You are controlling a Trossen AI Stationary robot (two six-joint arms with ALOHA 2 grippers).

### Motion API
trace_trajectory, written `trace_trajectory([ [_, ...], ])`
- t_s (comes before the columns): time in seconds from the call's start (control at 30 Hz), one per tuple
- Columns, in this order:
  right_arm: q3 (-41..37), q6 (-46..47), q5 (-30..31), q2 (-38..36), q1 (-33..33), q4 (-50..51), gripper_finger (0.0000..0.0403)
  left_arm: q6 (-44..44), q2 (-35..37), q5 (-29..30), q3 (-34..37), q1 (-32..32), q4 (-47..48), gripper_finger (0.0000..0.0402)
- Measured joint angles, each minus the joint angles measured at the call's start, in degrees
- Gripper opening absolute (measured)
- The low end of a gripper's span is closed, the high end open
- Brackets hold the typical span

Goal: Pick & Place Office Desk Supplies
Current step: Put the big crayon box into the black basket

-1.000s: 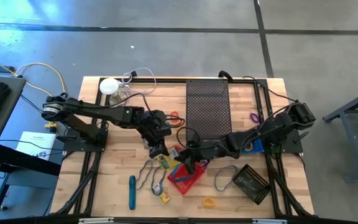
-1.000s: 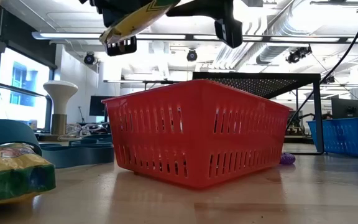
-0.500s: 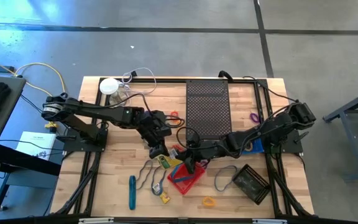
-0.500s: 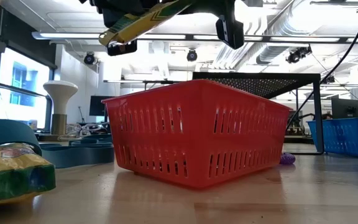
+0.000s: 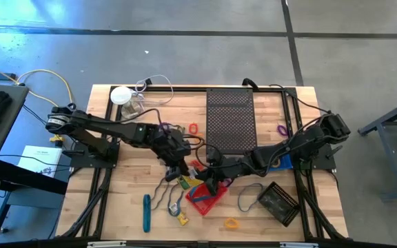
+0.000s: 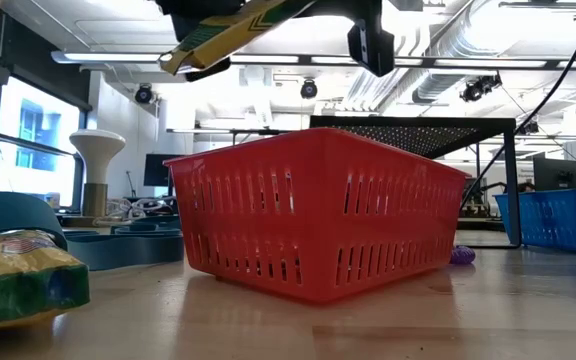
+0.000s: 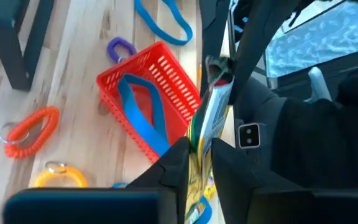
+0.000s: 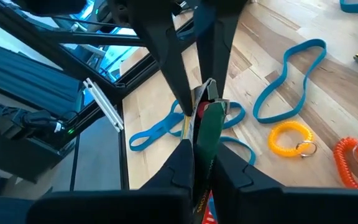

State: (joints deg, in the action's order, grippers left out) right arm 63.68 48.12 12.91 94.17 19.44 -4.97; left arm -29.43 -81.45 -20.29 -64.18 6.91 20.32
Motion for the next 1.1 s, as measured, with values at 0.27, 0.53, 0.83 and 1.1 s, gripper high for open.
trace_trajectory([
  [0.27, 0.0, -1.2, 0.7, 0.0, 1.4, 0.0, 0.0014, 1.8, 0.3, -0.4, 0.0, -0.3, -5.2, 0.0085],
  [0.53, 0.0, 2.4, 1.0, -0.7, 7.6, 1.9, 0.0014, 5.5, 2.3, -0.4, -0.1, -1.6, -10.4, 0.0086],
  [0.83, 0.1, 18.1, 1.4, -5.9, 19.7, 10.3, 0.0014, 5.5, 2.4, -0.6, -0.1, -1.1, -8.9, 0.0086],
  [1.1, 0.0, 32.5, -8.5, -13.5, 25.5, 22.8, 0.0013, 5.5, 2.4, -0.6, -0.1, -0.7, -9.1, 0.0086],
])
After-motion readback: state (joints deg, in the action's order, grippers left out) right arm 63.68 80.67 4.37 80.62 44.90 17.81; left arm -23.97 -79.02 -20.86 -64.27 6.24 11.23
